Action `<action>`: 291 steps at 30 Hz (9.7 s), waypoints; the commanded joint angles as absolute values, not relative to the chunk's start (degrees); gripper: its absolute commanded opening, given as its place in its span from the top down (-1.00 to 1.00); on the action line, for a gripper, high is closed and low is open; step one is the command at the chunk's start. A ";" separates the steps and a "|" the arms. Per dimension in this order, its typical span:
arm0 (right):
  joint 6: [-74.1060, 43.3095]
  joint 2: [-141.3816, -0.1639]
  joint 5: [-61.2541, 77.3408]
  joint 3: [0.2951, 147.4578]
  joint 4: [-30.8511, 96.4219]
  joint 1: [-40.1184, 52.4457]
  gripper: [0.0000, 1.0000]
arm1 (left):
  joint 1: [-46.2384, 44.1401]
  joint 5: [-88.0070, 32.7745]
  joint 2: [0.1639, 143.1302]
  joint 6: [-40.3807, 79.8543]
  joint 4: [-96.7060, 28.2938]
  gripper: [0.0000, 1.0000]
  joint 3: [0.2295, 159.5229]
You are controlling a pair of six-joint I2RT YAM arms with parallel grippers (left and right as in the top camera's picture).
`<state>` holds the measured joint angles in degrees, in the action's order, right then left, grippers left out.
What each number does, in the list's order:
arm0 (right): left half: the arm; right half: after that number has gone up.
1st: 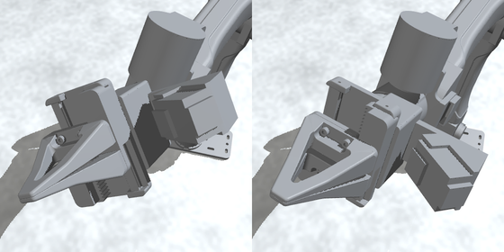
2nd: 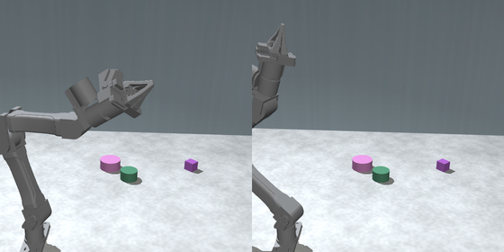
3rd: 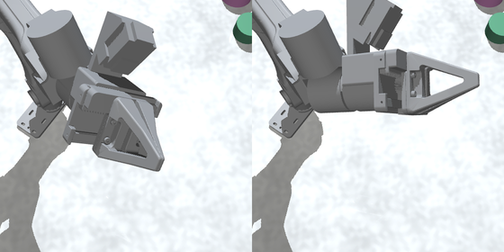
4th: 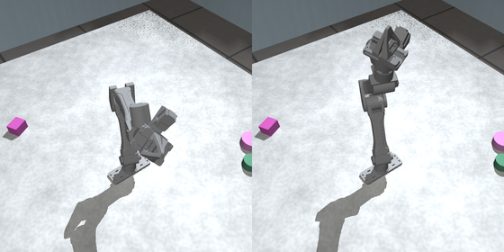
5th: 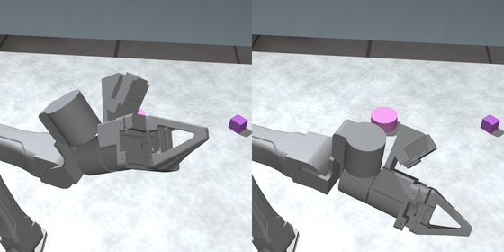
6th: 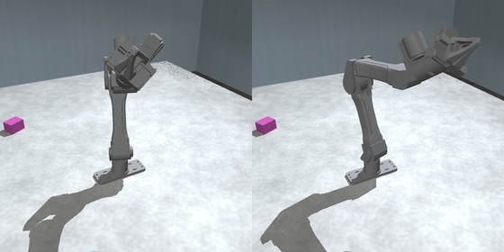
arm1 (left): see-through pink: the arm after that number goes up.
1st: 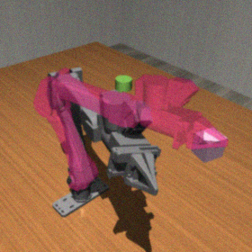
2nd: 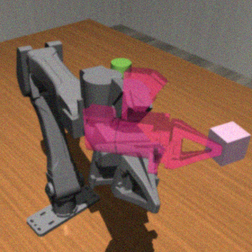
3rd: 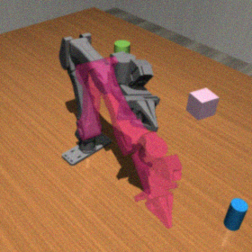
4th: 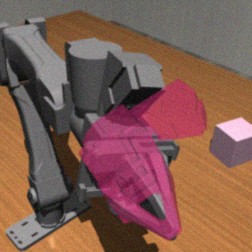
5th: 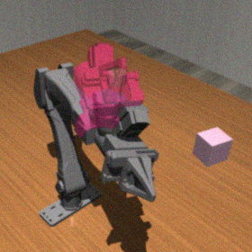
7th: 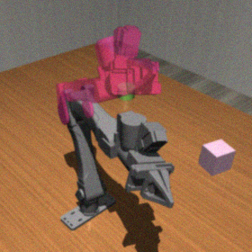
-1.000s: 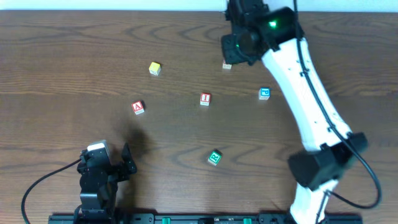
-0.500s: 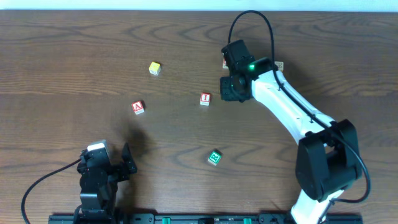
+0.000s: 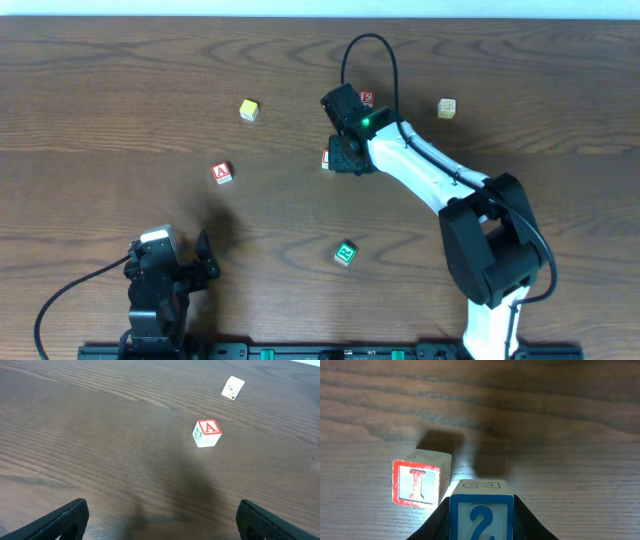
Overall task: Spell out Ai2
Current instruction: 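Place the blue 2 block to the right of the red I block, then lift the right gripper away and reach the left gripper to the red A block, then grasp the red A block with the left gripper and lift it, then place the red A block to the left of the red I block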
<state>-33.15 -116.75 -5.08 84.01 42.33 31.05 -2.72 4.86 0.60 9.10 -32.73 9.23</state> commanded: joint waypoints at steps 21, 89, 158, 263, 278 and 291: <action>-35.77 -120.16 -7.31 83.88 39.86 31.31 0.58 | -2.48 5.02 0.25 8.56 -32.56 -0.91 8.58; -15.29 -87.42 -4.64 91.13 65.36 38.09 0.97 | -2.50 3.99 0.25 11.49 -30.41 -0.91 8.58; -14.37 -72.34 12.49 53.49 41.58 18.28 0.44 | -7.16 -2.39 103.28 21.54 -21.87 -0.57 57.98; -16.73 -75.29 12.05 53.49 36.58 18.28 0.43 | -27.68 -6.09 119.90 15.92 -33.43 0.89 83.24; -16.73 -75.29 12.05 53.49 36.58 18.28 0.42 | -27.70 -6.11 119.90 15.86 -33.58 0.26 83.24; -16.73 -75.29 12.05 53.49 36.58 18.28 0.42 | -27.68 -5.74 119.90 15.33 -31.68 0.17 83.24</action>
